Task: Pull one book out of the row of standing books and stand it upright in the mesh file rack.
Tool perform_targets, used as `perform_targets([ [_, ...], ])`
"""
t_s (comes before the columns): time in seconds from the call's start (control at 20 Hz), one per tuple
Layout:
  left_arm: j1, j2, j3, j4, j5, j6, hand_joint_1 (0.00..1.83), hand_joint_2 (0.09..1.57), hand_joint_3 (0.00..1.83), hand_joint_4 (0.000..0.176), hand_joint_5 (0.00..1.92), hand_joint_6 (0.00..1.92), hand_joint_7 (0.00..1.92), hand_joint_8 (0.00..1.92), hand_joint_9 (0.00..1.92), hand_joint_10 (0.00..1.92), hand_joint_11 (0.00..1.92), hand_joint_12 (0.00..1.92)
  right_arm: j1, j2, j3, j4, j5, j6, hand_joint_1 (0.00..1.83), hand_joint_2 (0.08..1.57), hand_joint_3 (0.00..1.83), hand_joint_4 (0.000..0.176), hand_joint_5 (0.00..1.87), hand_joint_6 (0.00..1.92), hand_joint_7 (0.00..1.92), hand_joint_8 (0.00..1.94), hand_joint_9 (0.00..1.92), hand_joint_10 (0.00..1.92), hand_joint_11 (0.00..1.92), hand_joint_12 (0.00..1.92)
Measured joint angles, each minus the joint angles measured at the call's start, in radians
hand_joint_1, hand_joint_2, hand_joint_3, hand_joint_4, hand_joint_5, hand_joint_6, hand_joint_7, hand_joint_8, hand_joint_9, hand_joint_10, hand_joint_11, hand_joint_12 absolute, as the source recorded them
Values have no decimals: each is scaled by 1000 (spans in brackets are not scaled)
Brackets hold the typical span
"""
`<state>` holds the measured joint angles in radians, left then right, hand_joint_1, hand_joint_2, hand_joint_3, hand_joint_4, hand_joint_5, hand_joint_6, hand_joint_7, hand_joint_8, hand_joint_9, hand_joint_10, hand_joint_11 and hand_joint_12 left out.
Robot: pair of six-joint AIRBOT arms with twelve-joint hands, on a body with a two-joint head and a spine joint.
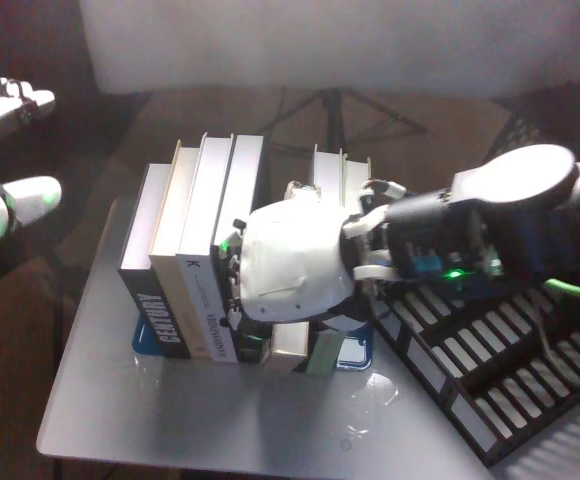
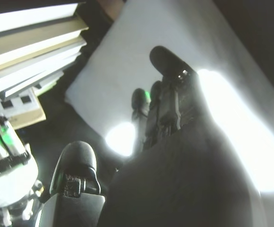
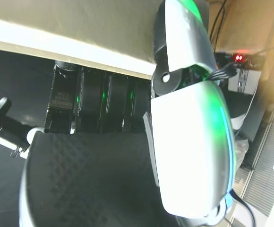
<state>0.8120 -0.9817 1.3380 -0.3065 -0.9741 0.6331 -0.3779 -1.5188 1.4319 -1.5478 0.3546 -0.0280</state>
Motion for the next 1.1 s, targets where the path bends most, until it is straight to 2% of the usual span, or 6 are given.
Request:
perform_targets([
  [0.1,1,-8,0,6,10,-5,519,1252,2,71,34,0,0,0,0,0,0,61,6,34,-23,25,17,-1,1364,1165,5,0,889,918,913,1197,751,1547,584,1845],
  [0.15,0,-10,0,5,11,-6,526,1253,2,65,29,0,0,0,0,0,0,11,13,48,-32,38,23,1,1360,1176,2,0,873,908,892,1242,728,1579,560,1882],
  [0.35,-3,-14,0,0,10,-6,470,1268,9,79,2,0,0,0,0,0,14,16,41,120,-80,63,49,4,1360,1181,0,0,758,1156,953,1107,743,1511,444,1754],
  [0.6,-7,-32,6,2,11,-10,443,1306,18,90,0,0,0,0,0,0,0,0,72,180,-111,77,87,54,1342,1228,5,0,645,1344,859,1286,688,1571,517,1858],
  [0.7,-9,-32,6,-4,10,-11,461,1307,14,53,0,0,0,0,0,0,0,0,79,212,-122,96,108,70,1347,1224,0,0,668,1246,869,1302,726,1599,602,1868],
  [1.1,-12,-45,7,1,17,-13,505,1318,10,23,13,5,0,0,0,0,0,0,140,283,-139,145,131,72,1342,1222,2,0,693,1335,848,1246,684,1580,526,1871],
])
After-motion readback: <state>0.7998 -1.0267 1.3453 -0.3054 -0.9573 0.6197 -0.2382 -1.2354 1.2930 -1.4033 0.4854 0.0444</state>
